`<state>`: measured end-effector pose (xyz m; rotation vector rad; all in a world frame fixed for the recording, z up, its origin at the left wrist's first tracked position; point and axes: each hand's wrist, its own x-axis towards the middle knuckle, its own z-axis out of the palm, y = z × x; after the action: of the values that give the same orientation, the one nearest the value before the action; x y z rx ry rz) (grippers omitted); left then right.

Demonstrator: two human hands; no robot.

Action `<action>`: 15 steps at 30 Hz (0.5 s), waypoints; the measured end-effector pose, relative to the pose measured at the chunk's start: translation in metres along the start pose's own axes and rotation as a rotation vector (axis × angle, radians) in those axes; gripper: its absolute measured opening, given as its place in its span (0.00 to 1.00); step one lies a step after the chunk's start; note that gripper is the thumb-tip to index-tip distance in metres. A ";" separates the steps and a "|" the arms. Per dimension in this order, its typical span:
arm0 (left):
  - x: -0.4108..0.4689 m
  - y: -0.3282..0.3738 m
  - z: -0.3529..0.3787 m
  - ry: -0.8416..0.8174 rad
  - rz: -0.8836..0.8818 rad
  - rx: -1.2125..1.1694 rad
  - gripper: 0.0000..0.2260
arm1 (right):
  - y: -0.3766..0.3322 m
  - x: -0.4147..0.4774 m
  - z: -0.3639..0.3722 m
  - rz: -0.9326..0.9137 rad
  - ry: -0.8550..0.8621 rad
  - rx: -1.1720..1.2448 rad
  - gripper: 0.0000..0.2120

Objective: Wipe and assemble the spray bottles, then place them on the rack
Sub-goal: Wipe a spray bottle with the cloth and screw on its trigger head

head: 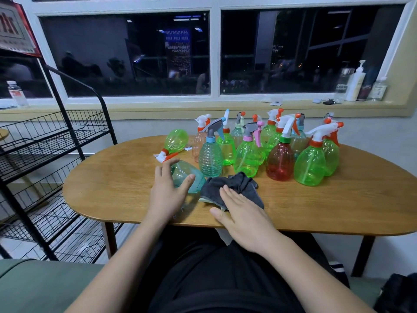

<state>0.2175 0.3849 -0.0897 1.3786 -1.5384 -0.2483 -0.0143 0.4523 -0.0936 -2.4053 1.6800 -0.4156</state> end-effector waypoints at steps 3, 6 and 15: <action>0.001 0.002 0.001 -0.007 -0.002 0.022 0.26 | -0.009 -0.008 0.004 -0.057 -0.010 0.009 0.37; 0.003 0.005 0.002 -0.017 0.001 0.042 0.27 | -0.018 -0.007 0.007 -0.082 -0.023 0.041 0.38; 0.007 0.004 0.002 -0.017 0.031 0.045 0.28 | -0.022 0.043 0.000 0.053 -0.042 0.066 0.47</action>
<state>0.2143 0.3796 -0.0846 1.3897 -1.5868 -0.2081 0.0188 0.4194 -0.0812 -2.3017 1.6805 -0.4036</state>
